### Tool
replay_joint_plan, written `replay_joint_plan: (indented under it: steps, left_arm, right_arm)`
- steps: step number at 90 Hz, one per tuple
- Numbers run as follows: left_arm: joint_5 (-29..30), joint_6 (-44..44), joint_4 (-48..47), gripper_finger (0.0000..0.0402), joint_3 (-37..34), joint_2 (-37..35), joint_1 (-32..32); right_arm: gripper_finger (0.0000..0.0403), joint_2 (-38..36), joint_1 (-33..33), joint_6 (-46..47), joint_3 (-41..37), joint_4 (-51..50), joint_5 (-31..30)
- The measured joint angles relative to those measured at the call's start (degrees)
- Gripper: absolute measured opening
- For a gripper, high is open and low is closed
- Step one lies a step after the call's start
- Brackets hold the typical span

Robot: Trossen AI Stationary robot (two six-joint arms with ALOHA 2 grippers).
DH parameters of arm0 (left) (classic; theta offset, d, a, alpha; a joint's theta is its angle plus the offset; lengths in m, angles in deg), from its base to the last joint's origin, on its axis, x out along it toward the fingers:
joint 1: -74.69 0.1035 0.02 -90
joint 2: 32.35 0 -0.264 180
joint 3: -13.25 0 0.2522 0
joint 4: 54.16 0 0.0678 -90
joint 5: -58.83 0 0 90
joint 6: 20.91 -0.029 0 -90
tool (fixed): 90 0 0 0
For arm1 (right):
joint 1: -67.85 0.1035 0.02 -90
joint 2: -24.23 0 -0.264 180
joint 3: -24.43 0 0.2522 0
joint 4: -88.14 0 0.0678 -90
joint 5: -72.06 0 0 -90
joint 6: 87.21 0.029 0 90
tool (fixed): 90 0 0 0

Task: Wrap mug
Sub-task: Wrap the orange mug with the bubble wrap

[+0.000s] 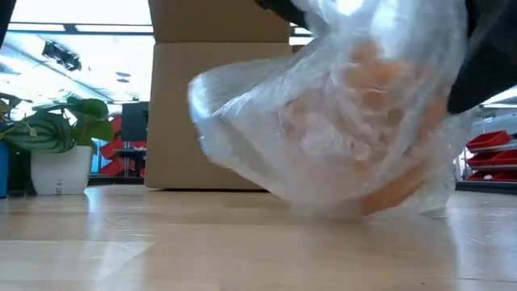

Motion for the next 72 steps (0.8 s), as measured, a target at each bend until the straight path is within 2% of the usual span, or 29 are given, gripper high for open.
replay_joint_plan:
  steps: [13, 28, 50, 58, 72]
  left_arm:
    - [2.56, -0.28, -3.73, 0.0, -0.02, -1.96, -0.21]
    - [4.79, 3.17, -11.51, 0.0, -0.02, -6.16, -1.0]
    - [4.33, 15.86, -24.06, 0.0, -0.29, -9.55, -6.33]
    - [3.21, 17.9, -19.74, 0.0, -4.13, -9.46, -7.84]
    - [0.67, 17.32, -3.32, 0.0, -13.52, -9.33, -9.03]
  right_arm:
    - [0.0008, 0.0, 0.0, 1.36, -3.38, 5.57, -1.3]
    - [0.0002, 0.0, -0.12, 1.75, -4.83, 5.74, -3.54]
    - [0.0001, 0.0, 0.01, -2.2, -4.86, 7.99, -4.56]
    - [0.0004, 0.0, 0.04, -3.45, -4.86, 8.98, -4.42]
    - [0.0026, 0.0, 0.08, -3.6, -4.86, 8.84, -4.27]
